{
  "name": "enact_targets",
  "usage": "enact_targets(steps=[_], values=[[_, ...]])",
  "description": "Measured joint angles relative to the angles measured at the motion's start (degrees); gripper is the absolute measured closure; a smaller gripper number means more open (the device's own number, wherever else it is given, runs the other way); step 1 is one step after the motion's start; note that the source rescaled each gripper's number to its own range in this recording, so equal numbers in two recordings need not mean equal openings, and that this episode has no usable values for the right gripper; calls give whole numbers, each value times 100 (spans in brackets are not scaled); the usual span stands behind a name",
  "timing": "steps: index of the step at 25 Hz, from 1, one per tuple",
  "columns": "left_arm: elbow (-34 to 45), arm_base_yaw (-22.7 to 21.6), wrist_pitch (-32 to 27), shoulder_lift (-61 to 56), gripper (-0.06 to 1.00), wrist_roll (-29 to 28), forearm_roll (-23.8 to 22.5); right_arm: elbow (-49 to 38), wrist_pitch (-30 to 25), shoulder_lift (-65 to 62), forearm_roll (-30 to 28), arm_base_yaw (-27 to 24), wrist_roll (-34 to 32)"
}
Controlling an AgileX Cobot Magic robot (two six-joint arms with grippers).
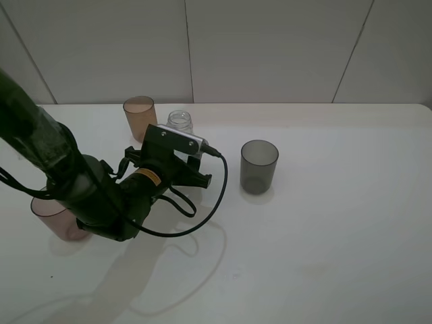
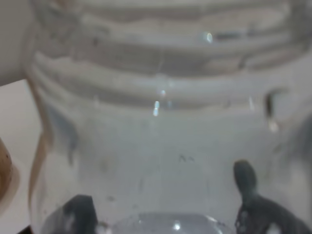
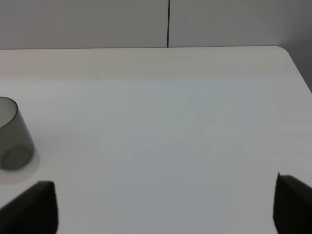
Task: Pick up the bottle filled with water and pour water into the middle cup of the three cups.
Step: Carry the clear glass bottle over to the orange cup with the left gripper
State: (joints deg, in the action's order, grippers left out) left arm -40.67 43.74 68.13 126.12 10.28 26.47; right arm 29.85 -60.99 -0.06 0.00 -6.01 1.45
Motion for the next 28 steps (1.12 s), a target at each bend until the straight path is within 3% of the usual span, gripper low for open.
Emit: enact_targets(steps=[3,6,14,23,28], values=[[9,-5,-147,-480,94,43,13,0,0,0,0,0,0],[9,-5,-740,-1211,94,296,13,0,0,0,0,0,0],[12,-103,-2309,-2676,94,1691,312,0,0,0,0,0,0],[12,-1123,-4275,-3703,94,2717,418,0,0,0,0,0,0],[-47,-1642,-5384,-3818,94,3167,-253,0,0,0,0,0,0]])
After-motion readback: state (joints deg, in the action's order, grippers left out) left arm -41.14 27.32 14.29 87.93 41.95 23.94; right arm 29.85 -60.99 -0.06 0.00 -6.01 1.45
